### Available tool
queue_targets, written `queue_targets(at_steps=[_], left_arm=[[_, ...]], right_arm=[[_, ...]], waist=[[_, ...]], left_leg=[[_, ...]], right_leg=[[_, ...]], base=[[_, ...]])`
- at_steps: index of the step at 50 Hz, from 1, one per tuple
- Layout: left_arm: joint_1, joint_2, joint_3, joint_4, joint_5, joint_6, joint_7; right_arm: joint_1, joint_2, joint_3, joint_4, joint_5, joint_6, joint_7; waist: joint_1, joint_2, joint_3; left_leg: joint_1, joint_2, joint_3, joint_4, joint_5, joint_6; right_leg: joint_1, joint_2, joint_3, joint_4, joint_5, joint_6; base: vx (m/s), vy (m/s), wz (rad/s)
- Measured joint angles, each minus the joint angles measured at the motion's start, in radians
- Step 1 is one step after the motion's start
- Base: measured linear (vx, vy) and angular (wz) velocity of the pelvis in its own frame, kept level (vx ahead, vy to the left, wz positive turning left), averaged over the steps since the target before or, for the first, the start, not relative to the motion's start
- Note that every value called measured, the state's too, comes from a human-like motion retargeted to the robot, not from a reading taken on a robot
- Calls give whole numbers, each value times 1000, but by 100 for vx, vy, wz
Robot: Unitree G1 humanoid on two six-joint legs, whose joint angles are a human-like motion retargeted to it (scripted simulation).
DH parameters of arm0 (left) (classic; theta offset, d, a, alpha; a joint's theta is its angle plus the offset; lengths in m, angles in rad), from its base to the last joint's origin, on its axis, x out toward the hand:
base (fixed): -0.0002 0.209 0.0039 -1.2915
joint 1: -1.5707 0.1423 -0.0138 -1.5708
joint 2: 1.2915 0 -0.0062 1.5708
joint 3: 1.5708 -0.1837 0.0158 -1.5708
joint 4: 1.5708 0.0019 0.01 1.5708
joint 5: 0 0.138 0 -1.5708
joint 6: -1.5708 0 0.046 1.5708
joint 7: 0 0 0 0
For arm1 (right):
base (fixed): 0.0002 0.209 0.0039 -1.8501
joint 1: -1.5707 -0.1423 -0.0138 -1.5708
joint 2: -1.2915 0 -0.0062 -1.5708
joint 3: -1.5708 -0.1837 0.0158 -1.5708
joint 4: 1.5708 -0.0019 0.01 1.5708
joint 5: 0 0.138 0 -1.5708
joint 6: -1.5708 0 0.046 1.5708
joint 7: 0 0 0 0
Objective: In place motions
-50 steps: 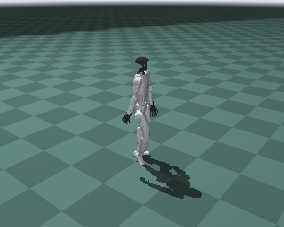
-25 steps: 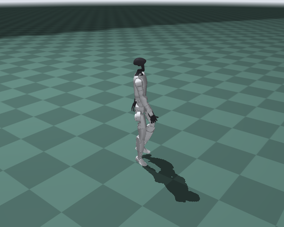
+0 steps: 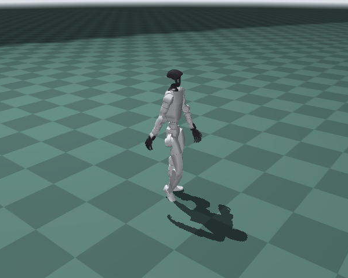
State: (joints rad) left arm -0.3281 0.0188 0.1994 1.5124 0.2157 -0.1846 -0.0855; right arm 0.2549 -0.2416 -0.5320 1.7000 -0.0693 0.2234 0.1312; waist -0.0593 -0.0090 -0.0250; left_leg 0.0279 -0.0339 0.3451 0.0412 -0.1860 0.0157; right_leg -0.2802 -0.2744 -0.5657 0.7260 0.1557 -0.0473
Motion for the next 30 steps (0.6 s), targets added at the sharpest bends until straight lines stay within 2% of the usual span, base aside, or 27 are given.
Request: queue_targets(at_steps=[2,3,5,6,7,8,10,12,13,15,17,20,24,27,28,29,30], left_arm=[[119,14,77,66,13,26,62],[186,35,113,91,15,44,83],[302,97,184,133,29,86,108],[350,138,203,150,35,98,121],[395,176,218,167,37,110,133],[433,209,227,182,33,121,141],[508,260,247,188,39,173,138],[580,296,262,188,93,247,131],[618,309,270,188,121,269,127],[681,325,299,188,147,268,100],[719,316,347,188,143,267,77],[715,294,374,188,118,271,72],[615,276,291,188,103,238,86],[508,230,192,188,55,185,138],[464,205,159,188,31,169,162],[414,179,133,188,11,155,176],[360,152,111,188,-8,142,185]], right_arm=[[-89,22,74,0,5,8,41],[-148,33,124,0,11,20,66],[-313,66,192,0,-2,49,130],[-414,81,180,0,-35,15,184],[-511,96,173,-19,-65,-14,243],[-597,109,176,-77,-90,-34,312],[-737,132,194,-252,-159,-65,417],[-841,135,230,-420,-236,-121,419],[-884,128,255,-478,-265,-151,397],[-959,110,306,-563,-299,-205,336],[-1008,102,363,-618,-321,-246,303],[-1030,135,384,-653,-386,-280,298],[-897,174,384,-581,-347,-296,287],[-692,175,345,-477,-414,-281,311],[-609,172,325,-433,-455,-264,309],[-529,165,300,-379,-486,-242,295],[-451,157,273,-320,-510,-217,276]], waist=[[6,15,14],[12,7,26],[41,-71,36],[89,-98,38],[129,-122,46],[153,-140,65],[222,-184,126],[306,-233,169],[336,-262,177],[346,-301,160],[325,-327,122],[243,-303,68],[170,-189,8],[157,-151,-47],[145,-125,-61],[121,-96,-71],[92,-66,-80]], left_leg=[[-6,20,-5,81,28,-2],[-11,16,5,147,74,-1],[-142,41,125,446,264,17],[-320,83,114,654,336,75],[-488,107,87,856,360,118],[-637,96,30,1045,287,132],[-853,155,65,1314,187,172],[-989,236,142,1451,124,225],[-1040,234,175,1476,104,237],[-1126,215,211,1482,73,242],[-1151,213,249,1455,61,242],[-1101,206,235,1409,78,241],[-846,176,75,1225,152,132],[-519,75,57,850,184,53],[-402,24,4,670,225,13],[-282,0,-36,495,174,-11],[-161,-11,-70,323,77,-29]], right_leg=[[166,102,-29,-288,-130,67],[233,127,-42,-412,-184,70],[271,51,-29,-559,-171,86],[237,29,0,-573,-157,103],[206,10,19,-585,-141,114],[181,-5,17,-596,-118,114],[150,-19,8,-608,-107,95],[89,-58,25,-566,-121,75],[50,-85,72,-549,-120,68],[-18,-119,90,-518,-123,44],[-80,-143,132,-490,-127,49],[-75,-133,115,-495,-128,67],[76,-18,20,-582,-133,88],[139,11,3,-578,-155,102],[163,34,-22,-565,-162,97],[181,58,-62,-539,-167,84],[197,84,-110,-508,-169,68]], base=[[-1,-4,9],[-12,-12,3],[-32,-19,-23],[-49,-31,-42],[-56,-36,-21],[-57,-31,-5],[-55,-23,-41],[-29,-18,-104],[-3,-19,-72],[5,-11,-9],[-4,5,19],[-3,14,55],[26,17,45],[57,25,4],[56,23,44],[49,17,90],[41,17,133]])
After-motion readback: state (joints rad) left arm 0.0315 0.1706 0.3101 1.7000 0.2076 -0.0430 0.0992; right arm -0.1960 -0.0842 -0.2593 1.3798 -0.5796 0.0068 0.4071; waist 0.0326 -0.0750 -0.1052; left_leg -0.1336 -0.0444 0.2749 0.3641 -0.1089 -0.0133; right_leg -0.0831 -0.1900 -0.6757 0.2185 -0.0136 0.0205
